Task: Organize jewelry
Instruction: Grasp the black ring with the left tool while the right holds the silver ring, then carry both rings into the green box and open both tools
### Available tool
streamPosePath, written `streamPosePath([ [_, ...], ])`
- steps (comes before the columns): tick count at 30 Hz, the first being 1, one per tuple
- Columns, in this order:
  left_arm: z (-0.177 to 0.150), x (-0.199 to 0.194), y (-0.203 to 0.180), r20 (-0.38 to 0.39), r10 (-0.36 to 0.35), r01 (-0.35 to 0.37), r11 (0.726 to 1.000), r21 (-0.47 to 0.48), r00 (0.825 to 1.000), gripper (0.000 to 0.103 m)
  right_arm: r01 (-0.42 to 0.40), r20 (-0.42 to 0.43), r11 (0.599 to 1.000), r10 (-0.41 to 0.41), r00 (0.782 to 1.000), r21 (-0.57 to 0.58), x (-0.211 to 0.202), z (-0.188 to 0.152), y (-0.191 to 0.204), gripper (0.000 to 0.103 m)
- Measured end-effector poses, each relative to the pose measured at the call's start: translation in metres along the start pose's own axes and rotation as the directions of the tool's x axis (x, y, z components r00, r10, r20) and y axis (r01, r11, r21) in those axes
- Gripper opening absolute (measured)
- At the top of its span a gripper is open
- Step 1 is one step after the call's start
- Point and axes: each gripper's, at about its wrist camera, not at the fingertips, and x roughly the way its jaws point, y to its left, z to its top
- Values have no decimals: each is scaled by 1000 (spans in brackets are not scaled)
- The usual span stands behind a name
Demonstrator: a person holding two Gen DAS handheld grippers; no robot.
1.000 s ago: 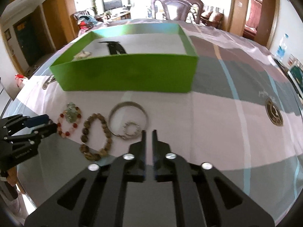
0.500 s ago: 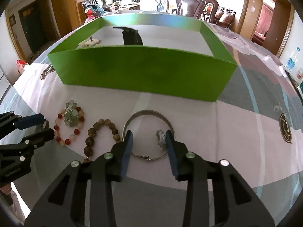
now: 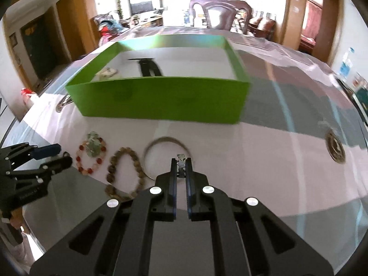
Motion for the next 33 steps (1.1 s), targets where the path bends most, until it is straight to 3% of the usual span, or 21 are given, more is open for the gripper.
streamPosePath([
  [3, 1, 3, -1, -10, 4, -4, 1000, 3, 1000, 43, 12, -18, 999, -11, 1000, 34, 3, -7, -11, 7],
  [8, 3, 2, -3, -9, 11, -11, 1000, 3, 1000, 19, 11, -45, 999, -9, 999, 53, 12, -13, -16, 7],
  [19, 16, -17, 4, 48, 35, -35, 999, -10, 998, 19, 5, -4, 1000, -5, 1000, 28, 1, -3, -10, 7],
  [27, 80, -43, 4, 171, 15, -16, 1000, 4, 985, 19, 35, 128, 999, -32, 991, -25, -19, 52, -2, 7],
  [33, 144, -16, 3, 187, 30, -30, 1000, -3, 982, 19, 22, 170, 1000, -21, 985, -8, -2, 102, -6, 7],
])
